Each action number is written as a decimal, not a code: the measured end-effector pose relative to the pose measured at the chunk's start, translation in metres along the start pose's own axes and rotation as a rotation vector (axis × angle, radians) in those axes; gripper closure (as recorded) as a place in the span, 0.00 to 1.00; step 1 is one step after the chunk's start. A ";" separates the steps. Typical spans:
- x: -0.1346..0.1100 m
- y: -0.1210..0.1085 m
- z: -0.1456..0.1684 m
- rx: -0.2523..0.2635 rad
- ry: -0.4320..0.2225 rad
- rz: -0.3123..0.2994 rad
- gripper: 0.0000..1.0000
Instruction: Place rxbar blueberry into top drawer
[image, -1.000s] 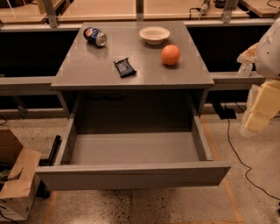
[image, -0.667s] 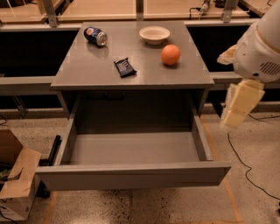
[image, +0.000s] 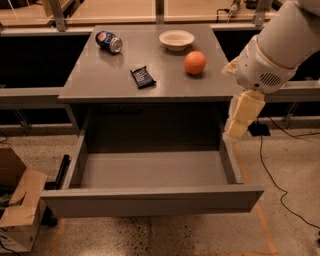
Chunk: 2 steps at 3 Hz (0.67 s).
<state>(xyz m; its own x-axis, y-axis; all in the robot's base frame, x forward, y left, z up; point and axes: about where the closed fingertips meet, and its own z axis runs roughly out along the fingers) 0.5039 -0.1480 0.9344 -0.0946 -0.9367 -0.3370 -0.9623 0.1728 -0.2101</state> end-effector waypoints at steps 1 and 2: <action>-0.013 -0.011 0.007 0.026 -0.074 0.015 0.00; -0.059 -0.044 0.026 0.052 -0.208 0.001 0.00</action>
Offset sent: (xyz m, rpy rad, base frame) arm 0.1148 0.1122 0.0146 0.3601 -0.1546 0.0740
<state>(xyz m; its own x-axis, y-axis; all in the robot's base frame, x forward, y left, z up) 0.5584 -0.0928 0.9392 -0.0356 -0.8543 -0.5185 -0.9472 0.1943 -0.2551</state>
